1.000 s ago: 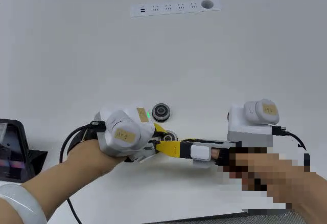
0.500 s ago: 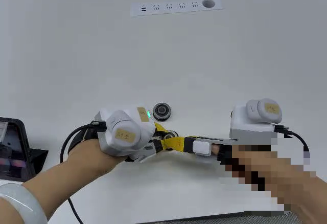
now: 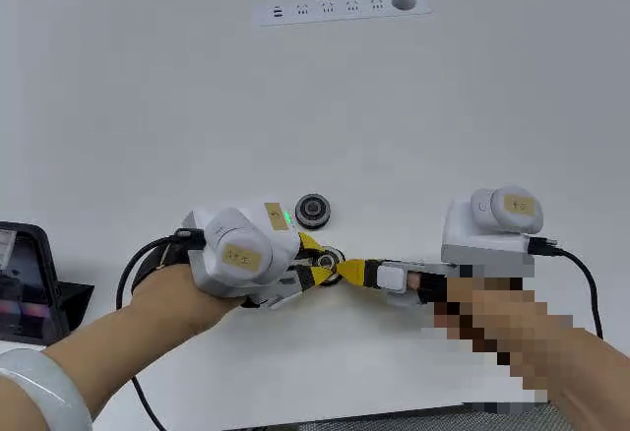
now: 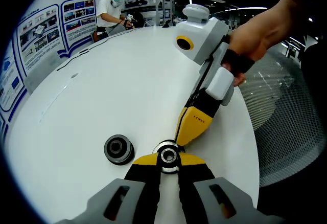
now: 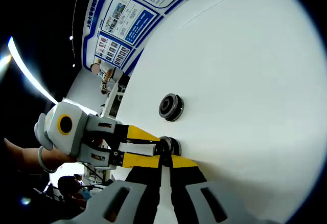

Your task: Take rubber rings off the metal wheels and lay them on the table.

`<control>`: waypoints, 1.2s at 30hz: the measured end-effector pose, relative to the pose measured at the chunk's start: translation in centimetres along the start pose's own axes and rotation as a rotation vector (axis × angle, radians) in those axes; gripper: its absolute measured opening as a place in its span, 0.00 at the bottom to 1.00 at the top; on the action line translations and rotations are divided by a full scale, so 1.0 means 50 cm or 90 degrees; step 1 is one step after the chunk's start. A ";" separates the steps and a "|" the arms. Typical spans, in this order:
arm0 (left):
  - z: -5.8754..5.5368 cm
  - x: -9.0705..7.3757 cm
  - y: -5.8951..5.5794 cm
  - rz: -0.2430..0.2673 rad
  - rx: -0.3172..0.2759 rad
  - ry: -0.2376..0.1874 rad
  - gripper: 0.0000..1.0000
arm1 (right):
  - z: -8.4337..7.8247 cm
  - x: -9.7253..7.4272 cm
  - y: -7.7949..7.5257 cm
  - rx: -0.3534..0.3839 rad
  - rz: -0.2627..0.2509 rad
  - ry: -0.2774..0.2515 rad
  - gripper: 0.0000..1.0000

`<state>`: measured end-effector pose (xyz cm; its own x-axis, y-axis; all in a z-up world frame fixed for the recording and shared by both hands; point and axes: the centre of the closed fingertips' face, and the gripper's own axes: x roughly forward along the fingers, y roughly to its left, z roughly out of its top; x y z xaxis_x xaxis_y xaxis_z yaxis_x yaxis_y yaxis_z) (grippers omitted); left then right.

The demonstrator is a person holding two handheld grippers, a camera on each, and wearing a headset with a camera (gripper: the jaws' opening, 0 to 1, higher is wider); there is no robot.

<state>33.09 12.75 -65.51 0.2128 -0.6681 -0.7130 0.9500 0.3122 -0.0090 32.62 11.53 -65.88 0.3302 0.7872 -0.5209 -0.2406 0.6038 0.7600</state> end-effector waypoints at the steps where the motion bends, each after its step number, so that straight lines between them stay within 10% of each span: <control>1: 0.000 0.000 0.000 0.000 0.000 0.000 0.12 | 0.000 0.000 -0.002 0.002 -0.003 -0.001 0.06; 36: 0.000 0.000 -0.001 0.000 0.000 0.000 0.12 | 0.007 0.004 0.019 -0.014 0.003 -0.028 0.01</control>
<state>33.02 12.75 -65.52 0.2128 -0.6686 -0.7125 0.9502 0.3116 -0.0085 32.76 12.20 -65.13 0.3683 0.7842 -0.4995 -0.2621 0.6030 0.7535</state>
